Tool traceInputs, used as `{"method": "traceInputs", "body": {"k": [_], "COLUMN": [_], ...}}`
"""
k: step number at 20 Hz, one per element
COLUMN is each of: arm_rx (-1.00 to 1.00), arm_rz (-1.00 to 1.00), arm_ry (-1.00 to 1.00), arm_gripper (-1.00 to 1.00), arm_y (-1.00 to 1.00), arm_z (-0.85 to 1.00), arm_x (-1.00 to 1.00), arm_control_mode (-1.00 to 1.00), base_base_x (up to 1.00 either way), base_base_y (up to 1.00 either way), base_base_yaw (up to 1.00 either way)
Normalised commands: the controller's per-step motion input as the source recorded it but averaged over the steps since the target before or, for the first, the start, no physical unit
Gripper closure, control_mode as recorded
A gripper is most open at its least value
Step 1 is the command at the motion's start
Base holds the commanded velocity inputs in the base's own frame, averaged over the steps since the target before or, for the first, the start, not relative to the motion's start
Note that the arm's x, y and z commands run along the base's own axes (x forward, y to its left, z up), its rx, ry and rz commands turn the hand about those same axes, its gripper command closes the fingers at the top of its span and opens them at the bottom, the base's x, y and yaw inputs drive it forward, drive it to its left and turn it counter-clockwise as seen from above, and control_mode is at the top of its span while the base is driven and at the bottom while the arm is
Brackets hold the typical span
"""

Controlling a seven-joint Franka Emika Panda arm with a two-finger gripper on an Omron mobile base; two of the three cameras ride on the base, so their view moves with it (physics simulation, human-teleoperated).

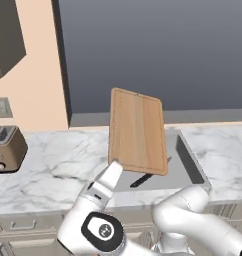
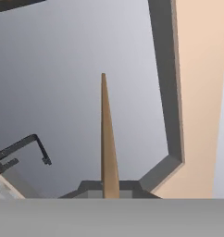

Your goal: Move the cutting board and knife to the sink. Then move spray from the cabinet to the counter.

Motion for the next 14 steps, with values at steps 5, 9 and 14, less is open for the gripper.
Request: {"method": "traceInputs", "body": {"k": [5, 9, 14], "arm_rx": [0.00, 0.07, 0.01], "arm_rz": [0.00, -0.20, -0.16], "arm_ry": [0.00, 0.02, 0.13], "arm_gripper": [1.00, 1.00, 1.00], "arm_y": [0.00, 0.00, 0.00], "arm_z": [0.00, 0.01, 0.18], "arm_x": [0.00, 0.61, 0.73], "arm_control_mode": [1.00, -1.00, -1.00], "base_base_x": [0.57, 0.00, 0.00], "base_base_y": [-0.01, 0.00, 0.00], "base_base_yaw": [-0.20, 0.00, 0.00]}}
